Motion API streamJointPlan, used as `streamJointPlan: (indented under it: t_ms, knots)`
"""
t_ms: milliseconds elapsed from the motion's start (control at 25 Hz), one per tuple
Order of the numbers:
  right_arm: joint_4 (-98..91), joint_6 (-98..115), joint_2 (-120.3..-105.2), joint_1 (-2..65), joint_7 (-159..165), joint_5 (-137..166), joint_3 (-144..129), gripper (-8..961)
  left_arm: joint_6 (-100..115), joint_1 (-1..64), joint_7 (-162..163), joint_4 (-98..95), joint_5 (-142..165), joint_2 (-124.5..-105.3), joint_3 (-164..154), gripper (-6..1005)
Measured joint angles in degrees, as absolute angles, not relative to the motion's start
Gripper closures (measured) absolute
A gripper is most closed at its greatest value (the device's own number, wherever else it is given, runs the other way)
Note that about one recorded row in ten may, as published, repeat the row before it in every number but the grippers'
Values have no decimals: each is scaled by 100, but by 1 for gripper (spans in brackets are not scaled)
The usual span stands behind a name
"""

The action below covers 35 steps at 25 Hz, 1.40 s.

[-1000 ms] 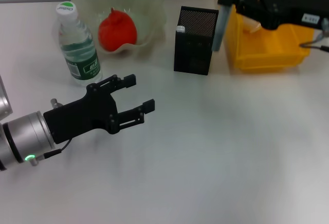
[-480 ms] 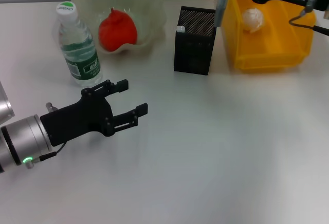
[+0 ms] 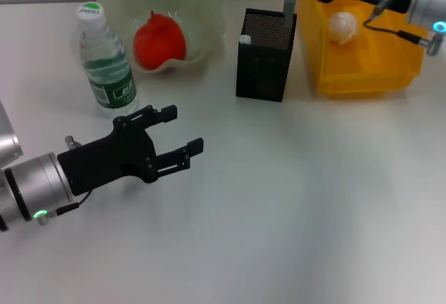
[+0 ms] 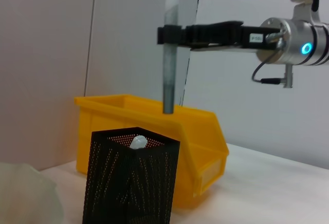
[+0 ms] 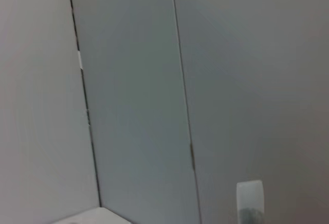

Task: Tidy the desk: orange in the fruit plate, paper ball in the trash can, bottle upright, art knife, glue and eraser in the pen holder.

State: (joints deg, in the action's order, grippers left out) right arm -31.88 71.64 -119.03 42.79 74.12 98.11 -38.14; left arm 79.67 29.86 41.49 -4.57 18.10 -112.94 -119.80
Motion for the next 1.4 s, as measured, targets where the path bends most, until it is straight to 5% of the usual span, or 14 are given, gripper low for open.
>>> streamJointPlan:
  t_ms: [640, 1120, 1400]
  knots:
    - [-2391, 6500, -11919, 4643, 6740, 9808, -3814, 814, 7954, 2988, 4179, -477, 1805, -11288, -11980, 201]
    - [-2278, 6200, -11933, 4658, 6734, 9808, -3807, 628, 7953, 2989, 4170, -471, 1811, -11285, -11980, 201]
    - [-2276, 6190, -11936, 4645, 6687, 9600, -3802, 382, 7954, 2996, 4173, -465, 1811, -11285, -11980, 201]
